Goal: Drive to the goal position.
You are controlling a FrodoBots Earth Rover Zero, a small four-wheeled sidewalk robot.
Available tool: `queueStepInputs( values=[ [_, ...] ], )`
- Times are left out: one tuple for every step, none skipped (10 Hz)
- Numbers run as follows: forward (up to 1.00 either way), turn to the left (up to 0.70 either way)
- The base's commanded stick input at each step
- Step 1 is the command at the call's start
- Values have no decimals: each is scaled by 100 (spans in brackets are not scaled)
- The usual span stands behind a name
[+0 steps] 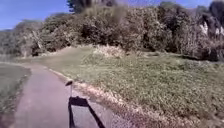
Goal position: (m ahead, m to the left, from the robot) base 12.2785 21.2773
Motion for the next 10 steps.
queueStepInputs(
  values=[
    [70, 35],
    [70, 35],
    [70, 35],
    [70, 35],
    [70, 35],
    [70, 35],
    [70, 35],
    [70, 35],
    [70, 35],
    [70, 35]
  ],
)
